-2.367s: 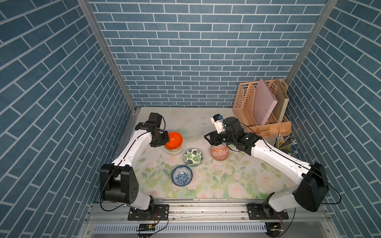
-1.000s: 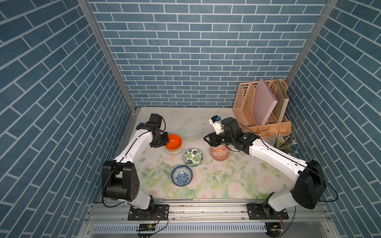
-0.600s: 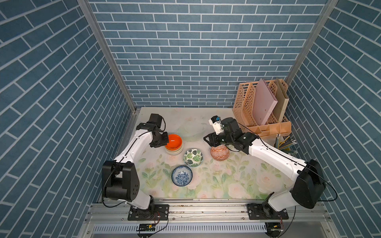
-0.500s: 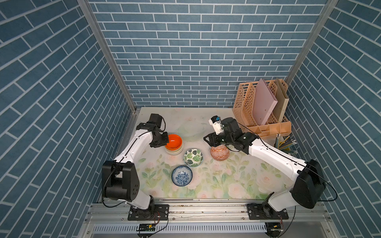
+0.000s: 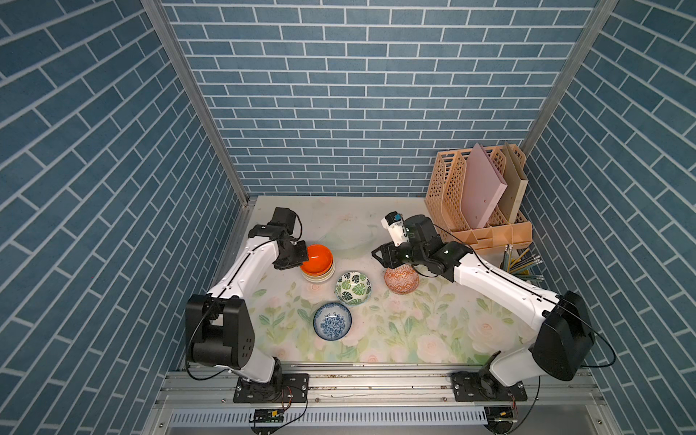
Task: Stack the bowls
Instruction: Place the bowl on the bowl.
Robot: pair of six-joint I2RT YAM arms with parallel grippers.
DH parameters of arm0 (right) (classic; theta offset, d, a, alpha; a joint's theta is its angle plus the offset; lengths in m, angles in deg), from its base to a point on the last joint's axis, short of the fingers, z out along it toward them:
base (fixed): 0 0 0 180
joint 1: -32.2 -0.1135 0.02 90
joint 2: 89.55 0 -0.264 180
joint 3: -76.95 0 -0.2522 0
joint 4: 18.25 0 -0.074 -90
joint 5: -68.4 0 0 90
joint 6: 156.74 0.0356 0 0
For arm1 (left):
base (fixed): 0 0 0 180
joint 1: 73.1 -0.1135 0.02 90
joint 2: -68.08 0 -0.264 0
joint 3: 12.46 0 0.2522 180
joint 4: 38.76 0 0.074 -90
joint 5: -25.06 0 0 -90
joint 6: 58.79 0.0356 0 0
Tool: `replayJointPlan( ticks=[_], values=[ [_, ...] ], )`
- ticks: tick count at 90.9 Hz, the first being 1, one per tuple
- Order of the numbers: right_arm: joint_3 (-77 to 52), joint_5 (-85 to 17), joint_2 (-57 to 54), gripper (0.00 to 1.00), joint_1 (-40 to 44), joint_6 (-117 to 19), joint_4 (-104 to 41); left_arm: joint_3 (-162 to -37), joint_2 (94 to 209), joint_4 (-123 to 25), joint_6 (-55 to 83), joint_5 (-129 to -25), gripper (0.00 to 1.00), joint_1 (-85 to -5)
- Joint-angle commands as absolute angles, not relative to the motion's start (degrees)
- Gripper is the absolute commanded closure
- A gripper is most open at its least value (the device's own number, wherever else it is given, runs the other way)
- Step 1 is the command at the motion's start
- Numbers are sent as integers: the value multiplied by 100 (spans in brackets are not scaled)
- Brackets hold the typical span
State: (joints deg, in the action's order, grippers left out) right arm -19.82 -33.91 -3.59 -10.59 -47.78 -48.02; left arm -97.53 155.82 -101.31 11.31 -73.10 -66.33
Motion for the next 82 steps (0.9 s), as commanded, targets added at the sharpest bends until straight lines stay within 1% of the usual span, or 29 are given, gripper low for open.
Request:
replayJointPlan(
  ticks=[1,39,56,72,82],
  values=[
    [-1946,-3469,-336,44,-1042,-4978,-4886,-9715,15503,-10110,1159,-7319,92,-6660],
    [-1968,-3486,-274,44,-1042,-4987,-4880,-9539,15579,-9915,1161,-7372,87,-6660],
    [-1986,-3483,-270,44,-1043,-4998,-4872,-9577,15501,-9941,1157,-7355,75,-6660],
    [-1961,-3487,-260,43,-1045,-5000,-4909,-9691,15349,-10053,1156,-7314,61,-6660],
    [-1926,-3433,-278,42,-1041,-5014,-4934,-9947,15131,-10296,1038,-7039,57,-6660]
  ],
)
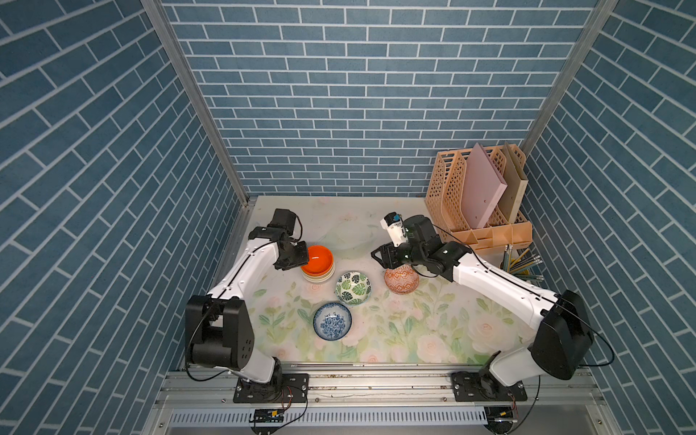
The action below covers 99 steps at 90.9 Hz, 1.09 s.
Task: Stack the bowls
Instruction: Place the bowl on the bowl, then pick up the bowl from the center of the board.
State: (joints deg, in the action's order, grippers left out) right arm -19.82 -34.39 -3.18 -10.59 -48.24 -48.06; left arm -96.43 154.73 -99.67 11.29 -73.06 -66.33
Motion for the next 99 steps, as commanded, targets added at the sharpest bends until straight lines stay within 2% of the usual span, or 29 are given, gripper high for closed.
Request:
replayJointPlan(
  ticks=[1,21,33,46,63,75,99],
  values=[
    [-1921,-3429,-287,42,-1042,-5018,-4942,-9980,15074,-10314,1025,-7013,57,-6660],
    [-1806,-3166,-355,40,-1026,-5108,-5119,-9968,13819,-10679,740,-7128,50,-6655],
    [-1817,-2941,-440,37,-1010,-5095,-5197,-8887,12977,-10457,453,-7921,50,-6607],
    [-1993,-2938,-513,37,-1009,-5026,-5212,-8024,12224,-10276,172,-8106,51,-6542],
    [-2287,-3186,-490,44,-1117,-4862,-5236,-7485,11863,-10261,-25,-8149,52,-6294],
    [-2591,-3323,-551,45,-1448,-4671,-5197,-7247,11506,-10252,-282,-8030,52,-5978],
    [-2637,-3253,-247,46,-2396,-4422,-5360,-6783,11501,-9954,-306,-7834,52,-5939]
  ],
)
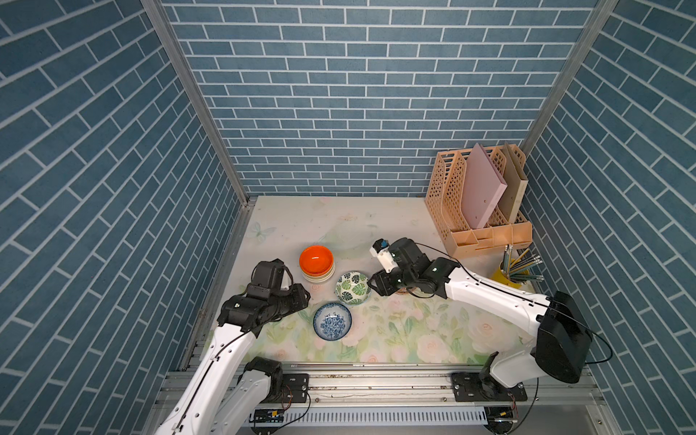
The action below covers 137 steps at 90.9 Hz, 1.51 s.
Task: Stack the bowls
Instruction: Pick up the bowl from the center of the board.
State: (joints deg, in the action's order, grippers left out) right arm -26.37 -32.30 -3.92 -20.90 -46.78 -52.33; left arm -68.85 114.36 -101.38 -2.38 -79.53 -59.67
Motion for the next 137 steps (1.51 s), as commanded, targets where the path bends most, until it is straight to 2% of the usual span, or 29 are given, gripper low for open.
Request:
replayJointPlan(
  ticks=[1,25,31,39,65,74,92,137],
  values=[
    [-2641,-3251,-228,46,-2427,-4414,-5353,-6781,11505,-9945,-311,-7827,52,-5939],
    [-2643,-2849,-103,46,-2577,-4540,-5463,-6762,11600,-9747,-303,-7787,52,-5932],
    [-2563,-2379,-23,47,-2494,-4627,-5751,-6723,11569,-9734,-297,-7783,52,-5936],
    [-2595,-1827,-51,50,-2212,-4662,-6067,-6675,11558,-9701,-298,-7777,52,-5932],
    [-3084,-1617,-563,52,-833,-4695,-6093,-6582,11581,-9657,-249,-7751,52,-5930],
    [-3188,-1349,-588,57,-401,-4680,-6118,-6612,11551,-9689,-247,-7727,52,-5932],
    [-3263,-1697,-435,63,0,-4784,-5988,-6622,11613,-9689,-187,-7719,51,-5930],
    [-3286,-2342,102,71,50,-4829,-5715,-6695,11659,-9690,-151,-7730,51,-5935]
  ],
)
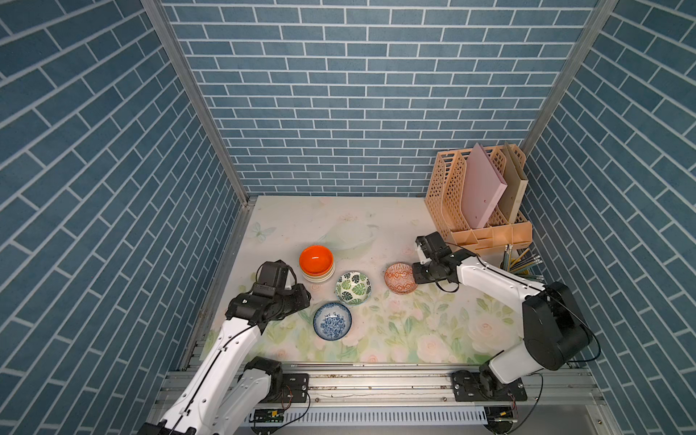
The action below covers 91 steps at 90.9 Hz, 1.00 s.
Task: Stack the bowls
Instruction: Pick up the bowl from the center of the board.
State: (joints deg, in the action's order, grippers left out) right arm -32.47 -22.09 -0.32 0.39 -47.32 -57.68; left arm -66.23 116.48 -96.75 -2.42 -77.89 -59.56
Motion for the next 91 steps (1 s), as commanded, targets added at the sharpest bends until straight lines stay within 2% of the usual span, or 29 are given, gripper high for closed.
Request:
replayJointPlan(
  ticks=[1,44,62,91],
  values=[
    [-3291,-2339,109,72,53,-4829,-5715,-6698,11659,-9690,-150,-7731,51,-5932],
    [-3247,-2392,227,88,57,-4837,-5731,-6858,11701,-9737,-116,-7767,54,-5930],
    [-3159,-2496,111,100,57,-4837,-5804,-7025,11745,-9795,-73,-7768,53,-5930],
    [-2787,-3055,-406,100,47,-4757,-6065,-7446,11958,-9635,-36,-8229,53,-5926]
  ],
)
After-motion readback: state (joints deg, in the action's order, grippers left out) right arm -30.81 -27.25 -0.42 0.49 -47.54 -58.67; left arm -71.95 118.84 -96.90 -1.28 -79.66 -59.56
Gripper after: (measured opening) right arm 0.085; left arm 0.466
